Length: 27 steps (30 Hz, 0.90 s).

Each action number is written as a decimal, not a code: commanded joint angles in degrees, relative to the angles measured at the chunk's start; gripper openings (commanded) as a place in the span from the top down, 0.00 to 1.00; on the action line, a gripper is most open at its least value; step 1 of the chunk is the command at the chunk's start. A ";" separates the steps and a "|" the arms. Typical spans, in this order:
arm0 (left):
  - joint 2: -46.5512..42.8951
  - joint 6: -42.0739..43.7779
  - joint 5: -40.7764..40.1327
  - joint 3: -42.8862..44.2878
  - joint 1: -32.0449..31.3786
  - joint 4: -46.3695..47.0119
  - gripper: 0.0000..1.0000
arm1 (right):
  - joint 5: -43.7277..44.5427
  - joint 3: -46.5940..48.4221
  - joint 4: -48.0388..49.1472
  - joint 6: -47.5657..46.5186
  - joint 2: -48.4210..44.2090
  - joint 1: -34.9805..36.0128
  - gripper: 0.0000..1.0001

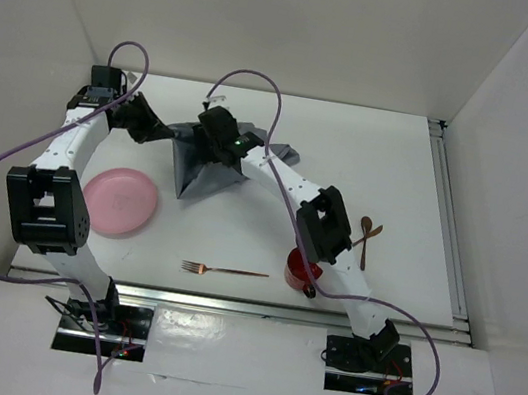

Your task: Set the dinner table for one person

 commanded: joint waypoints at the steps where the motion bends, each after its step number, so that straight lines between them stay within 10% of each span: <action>1: -0.16 1.69 2.05 1.71 0.39 0.38 1.00 | 2.78 4.70 0.51 -1.02 2.87 -0.40 0.32; 6: -0.16 2.31 3.27 2.58 1.45 -0.24 1.00 | 1.12 10.68 0.51 -1.54 5.60 -2.15 0.55; 9: 0.89 3.45 3.81 4.78 2.06 -1.47 1.00 | 2.07 10.25 1.04 -0.93 3.76 -3.55 1.00; 27: 9.98 -9.89 13.64 39.70 2.59 -1.93 1.00 | -5.05 -10.91 17.37 7.33 -36.91 -20.62 1.00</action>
